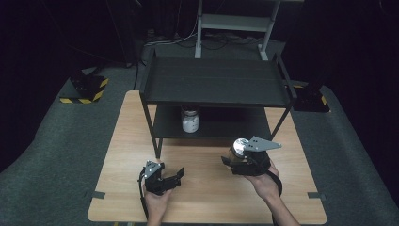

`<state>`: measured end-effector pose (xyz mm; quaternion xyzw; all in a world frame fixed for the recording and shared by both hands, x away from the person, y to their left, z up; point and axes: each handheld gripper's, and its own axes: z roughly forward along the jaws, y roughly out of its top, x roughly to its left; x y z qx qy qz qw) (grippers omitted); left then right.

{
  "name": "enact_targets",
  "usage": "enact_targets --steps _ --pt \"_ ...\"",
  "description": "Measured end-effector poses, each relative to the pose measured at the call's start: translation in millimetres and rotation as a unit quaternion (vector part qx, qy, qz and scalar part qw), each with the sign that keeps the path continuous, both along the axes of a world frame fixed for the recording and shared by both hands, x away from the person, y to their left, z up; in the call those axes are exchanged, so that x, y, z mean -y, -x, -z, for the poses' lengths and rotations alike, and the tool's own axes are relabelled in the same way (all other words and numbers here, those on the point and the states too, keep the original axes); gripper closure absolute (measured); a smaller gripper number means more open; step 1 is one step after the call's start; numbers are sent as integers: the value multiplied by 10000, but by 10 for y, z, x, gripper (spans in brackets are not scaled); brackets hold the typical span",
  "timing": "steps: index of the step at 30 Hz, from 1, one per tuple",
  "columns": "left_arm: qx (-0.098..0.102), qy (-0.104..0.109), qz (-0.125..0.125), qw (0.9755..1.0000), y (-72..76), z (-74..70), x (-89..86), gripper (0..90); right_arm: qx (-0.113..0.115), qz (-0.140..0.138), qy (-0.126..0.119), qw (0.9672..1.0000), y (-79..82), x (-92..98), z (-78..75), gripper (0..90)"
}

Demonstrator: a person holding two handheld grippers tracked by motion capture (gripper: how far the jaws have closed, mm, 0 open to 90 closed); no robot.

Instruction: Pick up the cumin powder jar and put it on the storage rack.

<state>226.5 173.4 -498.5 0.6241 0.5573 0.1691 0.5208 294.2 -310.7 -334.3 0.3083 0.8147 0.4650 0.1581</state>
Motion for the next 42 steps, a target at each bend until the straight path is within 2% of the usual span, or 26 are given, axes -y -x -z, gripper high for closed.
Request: enact_targets --steps 11,17,26,31,42 --pt "4 18 -3 10000 2 3 -1 62 101 32 -63 9999 -85 -25 -142 310" --pt "11 25 0 10000 3 6 -3 61 237 198 -32 9995 -150 -77 -204 310" --pt "11 16 9 10000 0 5 -5 61 336 593 -38 9977 -276 -179 -196 311" --pt "6 16 13 10000 -4 4 -4 62 269 763 -62 9967 -352 -225 -170 311" --pt "-8 12 32 10000 -12 1 -7 61 212 957 -14 9952 -486 -327 -148 311"
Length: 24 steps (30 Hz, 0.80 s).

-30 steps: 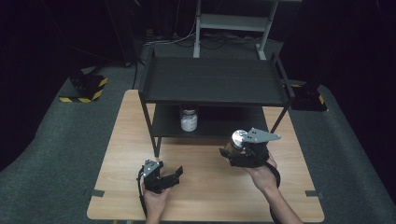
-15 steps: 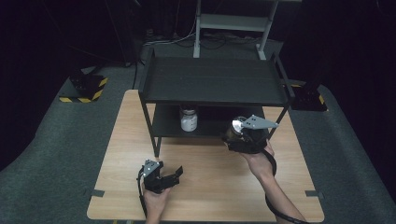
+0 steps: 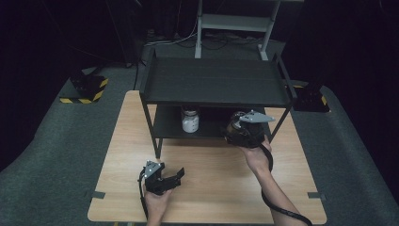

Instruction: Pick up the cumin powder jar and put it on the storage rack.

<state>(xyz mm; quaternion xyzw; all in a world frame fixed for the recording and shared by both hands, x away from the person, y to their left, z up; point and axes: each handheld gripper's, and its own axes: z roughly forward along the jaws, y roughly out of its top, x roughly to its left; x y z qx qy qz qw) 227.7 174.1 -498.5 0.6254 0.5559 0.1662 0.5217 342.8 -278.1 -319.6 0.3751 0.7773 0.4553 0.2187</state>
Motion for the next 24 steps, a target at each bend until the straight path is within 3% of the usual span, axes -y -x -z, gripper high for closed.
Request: enact_targets --steps 13,24 --pt "4 0 10 10000 -2 1 -3 62 -47 77 32 10000 -93 -71 6 311" --pt "18 8 1 10000 4 5 -4 62 89 210 -142 9996 -121 -81 100 311"
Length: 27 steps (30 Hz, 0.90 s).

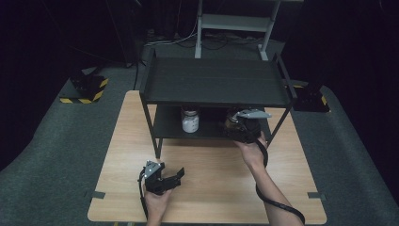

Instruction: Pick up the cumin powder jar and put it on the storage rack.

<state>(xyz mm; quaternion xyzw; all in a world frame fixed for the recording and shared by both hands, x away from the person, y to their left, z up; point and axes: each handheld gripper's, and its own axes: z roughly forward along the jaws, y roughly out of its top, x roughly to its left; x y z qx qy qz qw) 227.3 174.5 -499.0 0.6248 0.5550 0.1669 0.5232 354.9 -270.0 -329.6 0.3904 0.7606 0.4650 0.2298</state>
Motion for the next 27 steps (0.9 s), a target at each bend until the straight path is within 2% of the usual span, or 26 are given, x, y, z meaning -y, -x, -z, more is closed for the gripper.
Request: enact_targets --steps 5,11,16,20,26,27 --pt "-3 4 -5 10000 1 0 0 62 118 90 -99 9998 -7 -10 68 311" --pt "-2 3 -8 10000 3 0 2 62 167 198 -129 9996 -29 -36 95 311" --pt "-10 -3 -1 10000 2 -3 2 62 299 246 -124 9992 -57 -45 135 310" --pt "-4 3 -14 10000 6 0 4 62 287 326 -178 9989 -67 -58 150 310" --pt "-7 11 -20 10000 8 0 6 62 309 357 -168 9987 -94 -63 159 310" --pt "-5 13 -21 10000 9 1 6 62 389 359 -141 9985 -106 -62 176 310"
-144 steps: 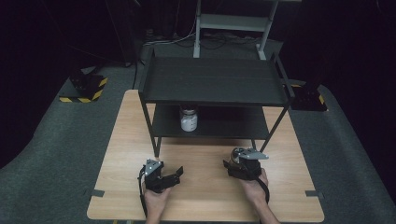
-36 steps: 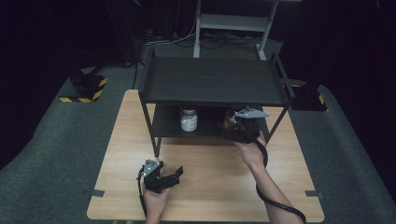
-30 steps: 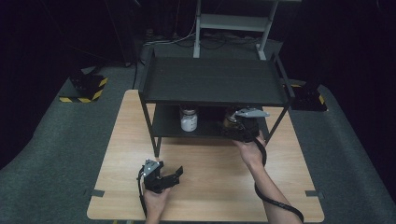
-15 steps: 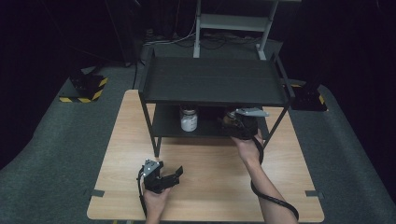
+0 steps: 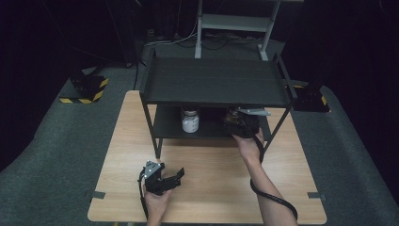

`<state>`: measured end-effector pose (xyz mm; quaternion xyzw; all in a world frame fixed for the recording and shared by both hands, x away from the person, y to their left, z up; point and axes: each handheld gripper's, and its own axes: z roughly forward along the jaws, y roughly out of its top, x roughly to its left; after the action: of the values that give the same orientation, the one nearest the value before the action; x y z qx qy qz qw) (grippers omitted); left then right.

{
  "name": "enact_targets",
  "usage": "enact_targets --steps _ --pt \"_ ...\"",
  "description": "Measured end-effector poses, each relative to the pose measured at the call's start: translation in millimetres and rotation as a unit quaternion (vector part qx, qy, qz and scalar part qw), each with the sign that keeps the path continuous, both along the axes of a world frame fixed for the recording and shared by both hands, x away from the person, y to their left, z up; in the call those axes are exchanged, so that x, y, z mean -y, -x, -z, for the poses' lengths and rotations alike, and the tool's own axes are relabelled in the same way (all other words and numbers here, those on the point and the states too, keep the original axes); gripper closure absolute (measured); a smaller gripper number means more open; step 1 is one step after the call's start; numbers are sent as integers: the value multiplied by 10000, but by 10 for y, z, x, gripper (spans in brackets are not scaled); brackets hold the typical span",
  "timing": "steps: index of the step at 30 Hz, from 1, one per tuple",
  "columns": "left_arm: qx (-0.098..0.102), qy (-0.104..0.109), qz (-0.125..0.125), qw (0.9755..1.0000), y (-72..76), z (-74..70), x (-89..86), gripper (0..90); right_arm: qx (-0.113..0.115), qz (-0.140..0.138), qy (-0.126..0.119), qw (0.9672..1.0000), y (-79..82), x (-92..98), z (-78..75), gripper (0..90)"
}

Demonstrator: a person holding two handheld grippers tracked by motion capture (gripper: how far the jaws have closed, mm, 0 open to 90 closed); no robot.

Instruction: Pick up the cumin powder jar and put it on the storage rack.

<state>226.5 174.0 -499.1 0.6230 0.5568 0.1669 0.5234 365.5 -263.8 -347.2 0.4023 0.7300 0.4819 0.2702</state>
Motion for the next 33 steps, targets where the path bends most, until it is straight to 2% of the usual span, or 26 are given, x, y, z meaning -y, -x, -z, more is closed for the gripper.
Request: enact_targets --steps 6,8,15,17,20,33 --pt "-1 7 -5 10000 1 1 0 62 1 22 -12 10000 -9 -2 5 308" --pt "-1 6 -1 10000 1 1 0 62 -80 22 -36 10000 -10 -1 -15 307" --pt "-4 1 -2 10000 0 -1 2 62 -151 -77 27 9999 -23 32 -60 296" --pt "-1 -10 -1 10000 -1 -2 1 62 -200 -36 9 9998 -30 40 -63 194" --pt "-2 -2 -5 10000 0 -1 3 62 -184 24 57 9998 -17 30 -62 141" --pt "-14 -19 2 10000 -4 -6 5 62 -85 -78 60 9999 114 131 -47 79"
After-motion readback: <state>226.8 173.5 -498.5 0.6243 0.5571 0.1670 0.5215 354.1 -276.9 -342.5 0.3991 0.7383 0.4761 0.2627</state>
